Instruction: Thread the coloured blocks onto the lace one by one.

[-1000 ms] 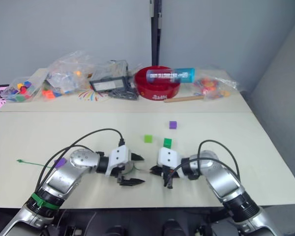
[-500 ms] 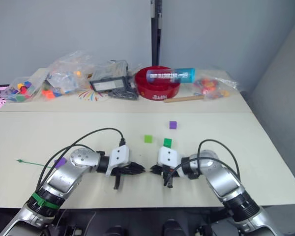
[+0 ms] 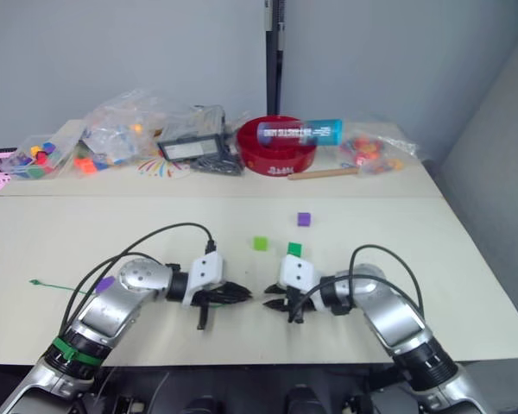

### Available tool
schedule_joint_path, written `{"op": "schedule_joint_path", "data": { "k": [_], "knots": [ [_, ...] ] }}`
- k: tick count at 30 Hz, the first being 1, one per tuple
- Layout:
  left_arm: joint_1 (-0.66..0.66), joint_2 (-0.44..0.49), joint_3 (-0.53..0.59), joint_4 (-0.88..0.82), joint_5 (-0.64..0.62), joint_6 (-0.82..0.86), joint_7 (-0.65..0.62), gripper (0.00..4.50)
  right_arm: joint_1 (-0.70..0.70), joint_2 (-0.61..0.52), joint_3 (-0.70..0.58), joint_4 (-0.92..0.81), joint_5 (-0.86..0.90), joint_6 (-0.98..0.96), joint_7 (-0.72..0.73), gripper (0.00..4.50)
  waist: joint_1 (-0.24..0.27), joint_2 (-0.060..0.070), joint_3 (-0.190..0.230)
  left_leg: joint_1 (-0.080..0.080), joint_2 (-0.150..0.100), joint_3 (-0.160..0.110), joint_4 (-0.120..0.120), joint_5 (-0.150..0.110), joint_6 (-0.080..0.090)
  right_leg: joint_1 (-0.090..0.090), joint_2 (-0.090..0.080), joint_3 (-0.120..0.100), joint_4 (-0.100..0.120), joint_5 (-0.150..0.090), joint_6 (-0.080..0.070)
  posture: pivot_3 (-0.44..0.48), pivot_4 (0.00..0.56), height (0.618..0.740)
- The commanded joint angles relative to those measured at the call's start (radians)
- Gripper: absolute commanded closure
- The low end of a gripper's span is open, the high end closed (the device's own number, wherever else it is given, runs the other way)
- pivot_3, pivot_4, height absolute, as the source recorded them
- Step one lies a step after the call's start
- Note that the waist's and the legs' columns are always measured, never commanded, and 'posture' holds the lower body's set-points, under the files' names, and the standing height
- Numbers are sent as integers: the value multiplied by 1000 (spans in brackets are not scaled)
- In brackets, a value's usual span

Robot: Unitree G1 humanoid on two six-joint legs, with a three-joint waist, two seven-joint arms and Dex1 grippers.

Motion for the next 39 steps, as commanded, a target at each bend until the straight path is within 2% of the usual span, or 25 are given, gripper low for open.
{"op": "schedule_joint_path", "data": {
  "k": [1,6,7,10,17,22,30,33,39],
  "knots": [
    [-2,13,37,-12,-28,0,-9,4500,24,-36,-88,-50,55,16,-1,1817,1,0,0,0,0,0,0,0,0,0,0,0,0,0,0,0,150,731],
    [15,38,63,-34,-50,18,-16,4500,23,-20,-189,19,97,-8,-47,93,-2,0,0,0,0,0,0,0,0,0,0,0,0,0,0,0,150,731],
    [22,44,68,-42,-52,22,-16,4500,14,-16,-201,46,89,-16,-63,16,-4,0,0,0,0,0,0,0,0,0,0,0,0,0,0,0,150,731],
    [44,59,83,-67,-58,37,-8,4500,8,2,-237,84,81,-9,-121,16,-3,0,0,0,0,0,0,0,0,0,0,0,0,0,0,0,150,731],
    [62,69,99,-93,-69,62,14,4500,83,111,-323,-6,119,29,-296,16,0,0,0,0,0,0,0,0,0,0,0,0,0,0,0,0,150,731],
    [63,70,103,-93,-65,64,21,4500,157,250,-337,-106,42,55,-566,16,-2,0,0,0,0,0,0,0,0,-1,0,0,0,0,0,0,150,731],
    [61,71,103,-89,-64,62,26,4500,261,466,-207,-210,-109,88,-864,16,-3,1,0,0,0,0,-1,0,0,-1,0,0,0,0,0,0,150,731],
    [60,71,100,-87,-63,61,25,4500,265,559,-164,-188,-197,74,-1003,16,-3,1,0,0,0,0,-1,0,0,-1,0,0,0,0,0,0,150,731],
    [57,71,98,-86,-60,59,24,4500,228,678,-146,-69,-263,37,-1139,16,-3,1,0,0,0,0,-1,0,0,-1,0,0,0,0,0,0,150,731]
  ]
}}
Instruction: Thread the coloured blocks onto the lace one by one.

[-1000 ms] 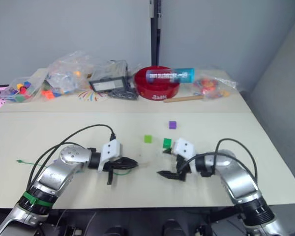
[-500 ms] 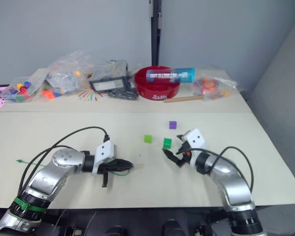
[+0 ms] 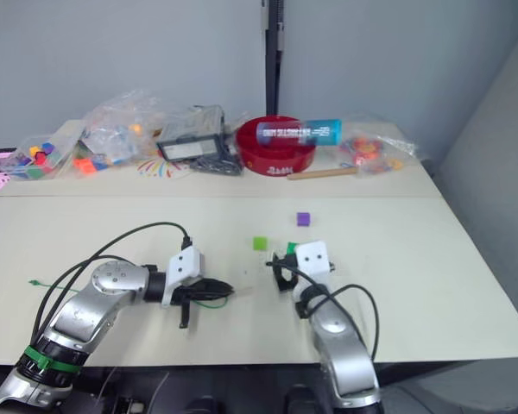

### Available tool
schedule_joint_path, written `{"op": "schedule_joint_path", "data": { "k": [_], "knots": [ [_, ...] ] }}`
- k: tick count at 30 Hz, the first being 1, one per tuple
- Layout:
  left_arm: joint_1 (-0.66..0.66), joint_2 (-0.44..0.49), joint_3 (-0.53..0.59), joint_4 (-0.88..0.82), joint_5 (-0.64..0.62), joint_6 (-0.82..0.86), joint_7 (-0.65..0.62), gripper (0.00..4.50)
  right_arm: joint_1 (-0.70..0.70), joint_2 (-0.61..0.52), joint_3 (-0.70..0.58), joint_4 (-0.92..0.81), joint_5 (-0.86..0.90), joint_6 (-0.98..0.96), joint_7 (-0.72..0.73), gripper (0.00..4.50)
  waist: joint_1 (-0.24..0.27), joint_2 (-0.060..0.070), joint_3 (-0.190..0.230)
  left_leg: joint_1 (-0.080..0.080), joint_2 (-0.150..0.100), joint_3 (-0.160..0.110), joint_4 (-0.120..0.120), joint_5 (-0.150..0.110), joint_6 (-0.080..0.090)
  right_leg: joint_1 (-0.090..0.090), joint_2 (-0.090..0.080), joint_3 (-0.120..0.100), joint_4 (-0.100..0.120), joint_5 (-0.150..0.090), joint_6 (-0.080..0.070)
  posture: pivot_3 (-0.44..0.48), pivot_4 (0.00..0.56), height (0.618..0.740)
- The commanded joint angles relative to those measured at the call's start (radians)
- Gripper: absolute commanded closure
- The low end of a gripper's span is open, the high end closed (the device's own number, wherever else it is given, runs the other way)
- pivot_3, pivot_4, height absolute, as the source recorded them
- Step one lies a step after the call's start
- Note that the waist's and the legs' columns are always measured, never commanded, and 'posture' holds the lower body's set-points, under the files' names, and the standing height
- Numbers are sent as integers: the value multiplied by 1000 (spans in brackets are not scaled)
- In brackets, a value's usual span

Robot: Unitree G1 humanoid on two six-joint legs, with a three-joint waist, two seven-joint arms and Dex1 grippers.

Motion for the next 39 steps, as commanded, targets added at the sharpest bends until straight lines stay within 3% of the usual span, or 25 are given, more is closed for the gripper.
{"op": "schedule_joint_path", "data": {
  "k": [1,11,15,21,22,27,32,39],
  "knots": [
    [-14,8,14,-23,-8,-8,-1,4500,-30,39,7,53,-28,-50,-55,16,-1,0,0,0,0,0,0,0,0,0,0,0,0,0,0,0,150,731],
    [-15,23,18,-24,-10,-5,-7,4500,-96,81,-23,242,-14,-166,-134,16,-3,0,0,0,0,0,0,0,0,0,0,0,0,0,0,0,150,731],
    [-17,31,21,-18,-10,-8,-7,4500,-80,83,10,216,-5,-195,-120,1121,-3,0,0,0,0,0,-1,0,0,0,0,0,0,0,0,0,150,731],
    [-19,30,17,-12,-10,-11,-10,4500,-50,72,19,174,1,-188,-108,3230,-3,0,0,0,0,0,-1,0,0,0,0,0,0,0,0,0,150,731],
    [-20,29,16,-10,-10,-12,-11,4500,-37,69,23,157,2,-180,-104,3331,-3,0,0,0,0,0,-1,0,0,0,0,0,0,0,0,0,150,731],
    [-23,23,12,2,-7,-21,-13,4500,78,51,79,5,13,-122,-64,3330,-2,0,0,0,0,0,-1,0,0,0,0,0,0,0,0,0,150,731],
    [-33,16,9,3,-10,-19,-14,4500,284,16,220,-180,-12,-54,-35,3330,-2,0,0,0,1,0,-1,0,0,0,0,0,0,0,0,0,150,731],
    [-32,19,-4,-1,-14,-11,-41,4500,395,38,279,-199,16,36,-53,3330,0,0,0,0,1,0,-1,0,0,0,0,0,-1,-1,0,0,150,731]
  ]
}}
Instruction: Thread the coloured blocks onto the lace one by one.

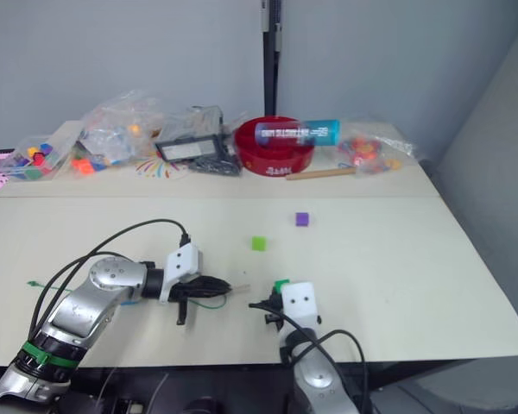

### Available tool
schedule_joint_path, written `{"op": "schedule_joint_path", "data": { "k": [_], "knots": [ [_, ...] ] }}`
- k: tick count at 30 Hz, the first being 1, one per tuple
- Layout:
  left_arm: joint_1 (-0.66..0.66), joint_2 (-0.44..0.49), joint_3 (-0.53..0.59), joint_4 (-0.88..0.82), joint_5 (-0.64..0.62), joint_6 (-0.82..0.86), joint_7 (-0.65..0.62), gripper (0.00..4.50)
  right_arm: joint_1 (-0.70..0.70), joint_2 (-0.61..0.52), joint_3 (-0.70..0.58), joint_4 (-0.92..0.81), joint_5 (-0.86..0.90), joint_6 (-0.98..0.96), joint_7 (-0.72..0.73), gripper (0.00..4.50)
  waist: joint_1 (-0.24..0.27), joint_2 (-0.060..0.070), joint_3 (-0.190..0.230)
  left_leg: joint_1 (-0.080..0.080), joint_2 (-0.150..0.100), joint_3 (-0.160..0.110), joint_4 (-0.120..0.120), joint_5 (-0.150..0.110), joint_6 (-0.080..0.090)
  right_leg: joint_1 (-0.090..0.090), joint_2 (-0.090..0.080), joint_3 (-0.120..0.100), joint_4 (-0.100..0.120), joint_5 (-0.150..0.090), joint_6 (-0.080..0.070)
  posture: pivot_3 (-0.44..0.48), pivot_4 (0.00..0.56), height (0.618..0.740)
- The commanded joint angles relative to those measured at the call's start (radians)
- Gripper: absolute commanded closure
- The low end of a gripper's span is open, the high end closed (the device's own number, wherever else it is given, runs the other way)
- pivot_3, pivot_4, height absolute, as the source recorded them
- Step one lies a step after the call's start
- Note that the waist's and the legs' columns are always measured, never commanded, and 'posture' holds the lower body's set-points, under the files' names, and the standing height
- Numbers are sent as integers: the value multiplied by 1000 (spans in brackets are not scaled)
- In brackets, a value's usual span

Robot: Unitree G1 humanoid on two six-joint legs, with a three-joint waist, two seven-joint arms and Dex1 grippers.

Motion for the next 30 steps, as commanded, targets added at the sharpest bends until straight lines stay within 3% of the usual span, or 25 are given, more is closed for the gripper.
{"op": "schedule_joint_path", "data": {
  "k": [1,2,4,8,11,16,18,21,23,26,30],
  "knots": [
    [-4,2,-4,-27,-14,-6,-18,4500,53,45,62,8,32,62,3,3330,1,-1,0,0,0,0,0,0,0,0,0,0,0,0,0,0,150,731],
    [-3,0,-8,-30,-12,-3,-17,4500,48,43,56,11,42,68,13,3330,1,-1,-1,0,0,0,0,0,0,0,0,0,0,0,0,0,150,731],
    [4,3,-4,-33,-13,-4,-21,4500,40,30,35,-6,73,58,43,2293,0,-3,-2,0,0,0,0,0,0,0,0,0,0,0,0,0,150,731],
    [3,2,-2,-23,-11,-9,-25,4500,38,-55,-35,-100,134,75,137,894,0,-3,-2,0,1,0,0,0,0,0,1,0,0,0,0,0,150,731],
    [-2,-4,1,-13,-9,-13,-20,4500,20,-193,-142,-189,224,103,288,24,2,-3,-2,-1,0,0,0,0,0,0,0,0,-1,0,0,0,150,731],
    [-9,-8,11,-10,-13,-11,-12,4500,-84,-469,-306,-170,406,102,607,24,-1,-2,-2,0,-1,0,0,0,0,1,0,0,-1,0,0,0,150,731],
    [-6,-6,14,-25,-18,-1,-10,4500,-149,-589,-346,-96,465,67,775,24,-1,-2,-2,1,-1,0,0,0,0,2,0,0,-1,0,0,0,150,731],
    [12,5,15,-81,-36,42,-13,4500,-349,-734,-299,115,468,-61,1068,24,-8,-2,0,1,0,1,1,0,1,3,0,1,-2,0,0,0,150,731],
    [22,26,11,-118,-39,78,-17,4500,-451,-770,-230,234,414,-155,1181,24,-8,-2,0,1,0,1,1,0,1,3,1,1,-1,0,0,0,150,731],
    [22,64,-10,-216,-38,192,5,4500,-622,-732,-149,450,356,-295,1307,24,-11,-2,0,1,1,0,0,-1,1,2,2,0,-1,0,0,0,150,731],
    [3,87,-13,-292,-48,294,38,4500,-701,-670,-98,614,318,-408,1384,24,-1,-2,0,0,0,0,1,-1,1,2,0,0,-1,0,1,0,150,731]
  ]
}}
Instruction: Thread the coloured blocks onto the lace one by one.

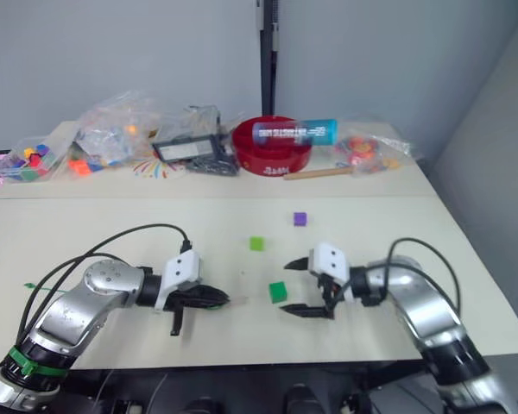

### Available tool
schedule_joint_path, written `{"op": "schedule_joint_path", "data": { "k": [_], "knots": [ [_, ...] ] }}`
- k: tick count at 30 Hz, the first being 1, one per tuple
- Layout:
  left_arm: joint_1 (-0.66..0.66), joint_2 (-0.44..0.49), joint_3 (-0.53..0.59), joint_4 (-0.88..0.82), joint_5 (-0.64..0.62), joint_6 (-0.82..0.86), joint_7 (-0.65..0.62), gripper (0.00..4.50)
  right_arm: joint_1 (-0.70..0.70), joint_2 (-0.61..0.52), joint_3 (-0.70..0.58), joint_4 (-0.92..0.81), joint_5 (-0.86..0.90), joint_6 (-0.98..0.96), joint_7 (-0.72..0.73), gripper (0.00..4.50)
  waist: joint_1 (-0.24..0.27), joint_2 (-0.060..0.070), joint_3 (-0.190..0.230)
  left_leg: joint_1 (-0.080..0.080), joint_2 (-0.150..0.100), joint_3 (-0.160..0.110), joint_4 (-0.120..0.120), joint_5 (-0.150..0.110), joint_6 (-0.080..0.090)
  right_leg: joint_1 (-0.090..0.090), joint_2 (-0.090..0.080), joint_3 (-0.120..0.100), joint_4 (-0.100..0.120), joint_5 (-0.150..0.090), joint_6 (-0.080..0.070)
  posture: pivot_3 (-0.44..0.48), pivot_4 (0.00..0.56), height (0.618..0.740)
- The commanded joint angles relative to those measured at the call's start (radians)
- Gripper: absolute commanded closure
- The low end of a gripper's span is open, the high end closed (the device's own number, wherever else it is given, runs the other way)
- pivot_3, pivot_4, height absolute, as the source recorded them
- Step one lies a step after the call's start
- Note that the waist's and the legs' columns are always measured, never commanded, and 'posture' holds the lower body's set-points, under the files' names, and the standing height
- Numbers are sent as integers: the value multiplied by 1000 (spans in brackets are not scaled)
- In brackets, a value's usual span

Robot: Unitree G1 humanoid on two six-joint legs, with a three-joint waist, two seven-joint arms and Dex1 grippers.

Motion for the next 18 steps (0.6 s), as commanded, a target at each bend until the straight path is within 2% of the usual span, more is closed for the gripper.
{"op": "schedule_joint_path", "data": {
  "k": [1,6,17,18],
  "knots": [
    [-28,24,-1,-72,-9,66,25,4500,-35,40,21,98,-22,-100,59,24,7,0,0,0,0,0,0,0,0,0,0,0,0,0,0,0,150,731],
    [-18,51,13,-115,-38,106,22,4500,-52,92,14,223,-25,-163,95,24,9,0,0,0,-1,0,0,0,0,0,-1,0,0,0,0,0,150,731],
    [13,78,11,-142,-58,108,47,4500,-62,141,-35,346,-5,-183,127,24,6,0,0,1,-1,0,0,0,0,0,-1,0,1,0,0,0,150,731],
    [14,79,10,-141,-57,106,48,4500,-64,145,-39,352,-5,-181,126,261,7,0,0,1,-1,0,0,0,0,0,-1,0,1,0,0,0,150,731]
  ]
}}
